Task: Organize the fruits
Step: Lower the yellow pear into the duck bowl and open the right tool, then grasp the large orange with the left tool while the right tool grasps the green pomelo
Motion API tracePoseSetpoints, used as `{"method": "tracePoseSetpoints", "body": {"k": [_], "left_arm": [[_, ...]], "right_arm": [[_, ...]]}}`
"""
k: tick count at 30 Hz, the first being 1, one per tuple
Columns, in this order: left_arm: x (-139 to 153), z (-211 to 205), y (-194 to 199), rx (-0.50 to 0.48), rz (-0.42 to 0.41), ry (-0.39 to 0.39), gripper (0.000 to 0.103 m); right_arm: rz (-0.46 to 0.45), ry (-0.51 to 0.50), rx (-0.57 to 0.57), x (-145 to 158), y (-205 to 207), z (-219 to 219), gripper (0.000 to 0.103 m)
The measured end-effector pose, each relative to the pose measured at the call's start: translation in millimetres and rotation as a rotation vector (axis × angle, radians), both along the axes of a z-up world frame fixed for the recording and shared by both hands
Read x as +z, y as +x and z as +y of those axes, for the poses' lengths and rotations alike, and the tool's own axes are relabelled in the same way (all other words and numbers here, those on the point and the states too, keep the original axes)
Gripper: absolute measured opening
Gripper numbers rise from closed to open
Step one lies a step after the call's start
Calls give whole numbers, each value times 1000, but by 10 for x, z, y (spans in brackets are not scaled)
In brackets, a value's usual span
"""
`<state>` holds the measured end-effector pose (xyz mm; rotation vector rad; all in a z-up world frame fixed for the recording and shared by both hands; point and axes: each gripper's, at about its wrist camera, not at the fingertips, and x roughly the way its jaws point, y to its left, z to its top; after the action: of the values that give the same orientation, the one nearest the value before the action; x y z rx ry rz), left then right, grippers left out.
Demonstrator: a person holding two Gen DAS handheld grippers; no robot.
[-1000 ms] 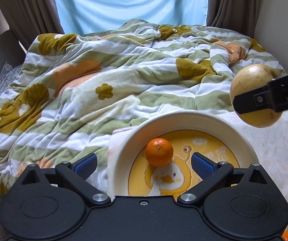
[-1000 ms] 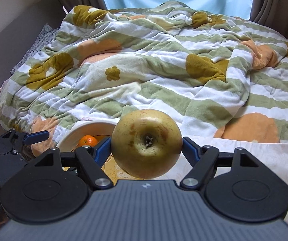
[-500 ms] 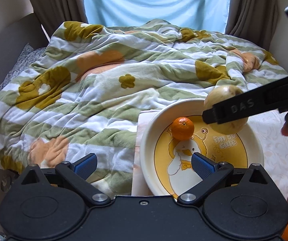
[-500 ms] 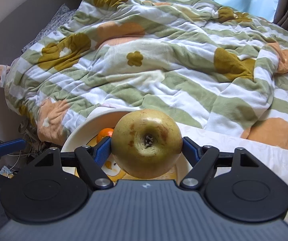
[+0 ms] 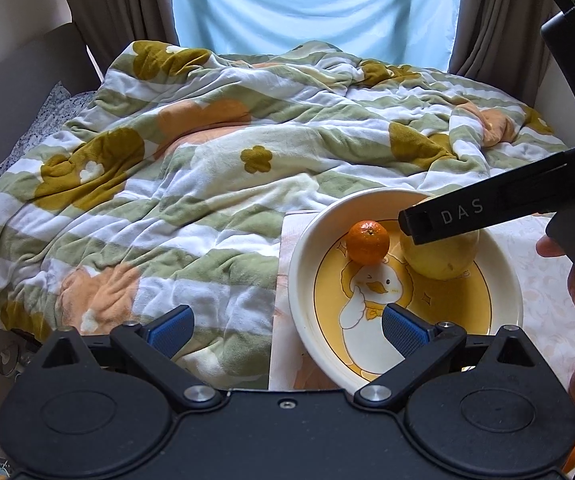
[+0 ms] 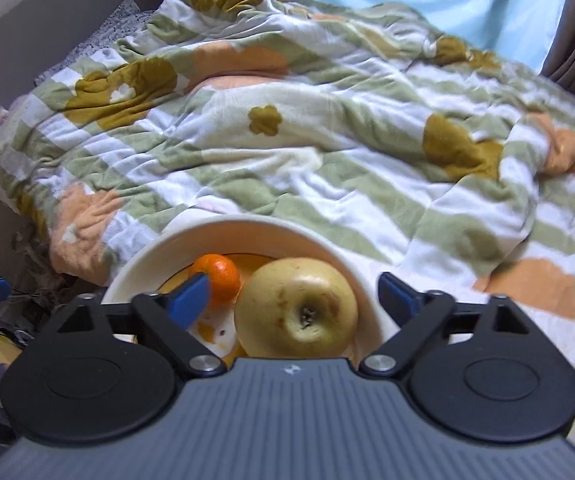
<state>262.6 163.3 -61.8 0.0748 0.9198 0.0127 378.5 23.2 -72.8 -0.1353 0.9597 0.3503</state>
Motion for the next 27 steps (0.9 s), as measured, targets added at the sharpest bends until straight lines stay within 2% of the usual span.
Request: {"method": "tracePoseSetpoints", "body": {"k": [6, 14, 21, 27], "left_arm": [[78, 7, -69, 1, -17, -6, 102], [315, -9, -311, 12, -77, 11, 102], [556, -46, -749, 89, -127, 36, 102], [701, -199, -1237, 149, -158, 76, 102]], "right_arm": [[5, 32, -43, 86, -102, -124, 103], [-35, 76, -86, 396, -390, -322, 103], [-78, 111, -111, 699, -856, -588, 103], [-135, 110, -114, 932, -1410, -923, 103]]}}
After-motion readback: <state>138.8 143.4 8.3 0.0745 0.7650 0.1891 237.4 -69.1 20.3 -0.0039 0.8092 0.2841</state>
